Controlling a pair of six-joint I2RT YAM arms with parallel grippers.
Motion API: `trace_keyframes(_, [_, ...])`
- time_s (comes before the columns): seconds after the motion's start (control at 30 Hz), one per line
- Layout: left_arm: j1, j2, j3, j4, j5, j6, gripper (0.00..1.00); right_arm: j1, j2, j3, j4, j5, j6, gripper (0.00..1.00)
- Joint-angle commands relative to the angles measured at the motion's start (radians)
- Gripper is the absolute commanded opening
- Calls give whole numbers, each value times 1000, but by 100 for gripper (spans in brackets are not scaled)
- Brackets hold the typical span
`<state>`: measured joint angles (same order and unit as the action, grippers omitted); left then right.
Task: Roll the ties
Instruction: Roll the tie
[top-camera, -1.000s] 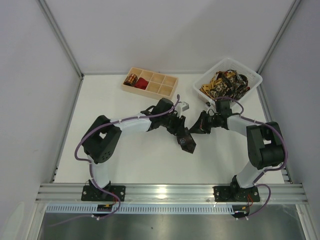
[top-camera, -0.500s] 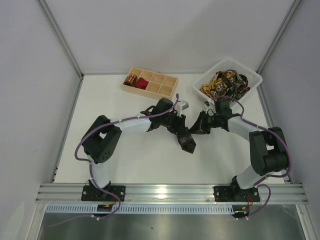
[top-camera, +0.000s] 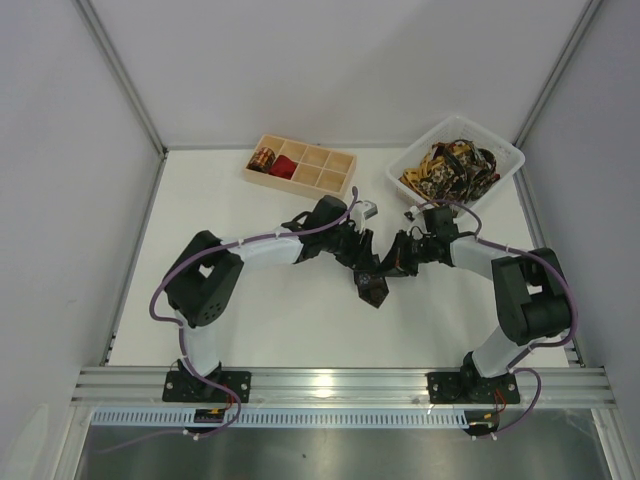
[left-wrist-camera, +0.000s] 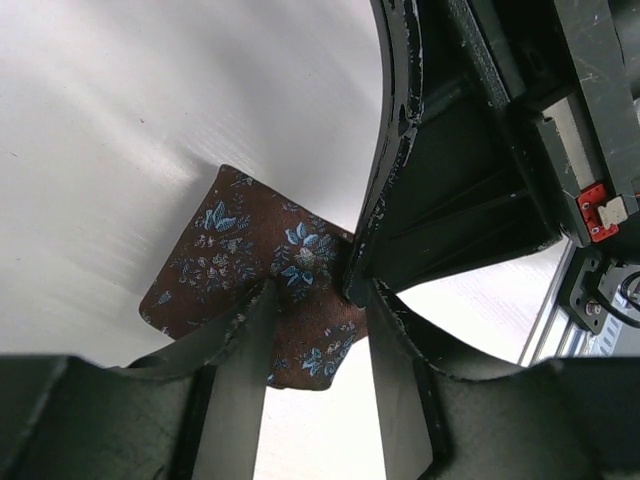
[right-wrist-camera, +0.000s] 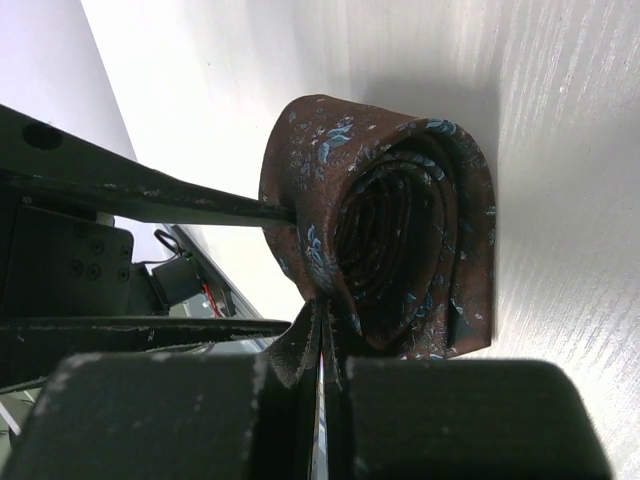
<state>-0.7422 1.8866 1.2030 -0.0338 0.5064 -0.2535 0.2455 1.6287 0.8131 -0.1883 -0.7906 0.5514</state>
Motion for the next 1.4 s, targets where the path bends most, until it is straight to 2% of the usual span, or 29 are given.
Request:
trace_keyframes(0.0, [-2,-49,3,-10,-31,8,49,5,3,30,-13,31,-36,0])
trace_keyframes(0.27, [53,-5,185,-173,-85,43,56,5,26,35,-11,31,-50,0])
trace_keyframes(0.37, [82,46,266,-253,-130,31,54,5,26,38,-19,36,-54,0])
trace_keyframes(0.5, [89,149,340,-267,-111,37,47,5,28,49,-17,37,-50,1])
trace_keyframes(0.6, [90,195,357,-261,-108,28,45,5,30,61,-26,39,-51,1])
trace_keyframes(0.87, [79,214,288,-232,-98,11,44,5,45,93,-34,50,-50,1])
trace_keyframes(1.2, [72,6,-37,-106,-101,-82,44,5,66,107,-37,68,-65,1])
trace_keyframes(1.37, [69,-41,-69,-126,-175,-99,48,5,50,87,-28,67,-59,1])
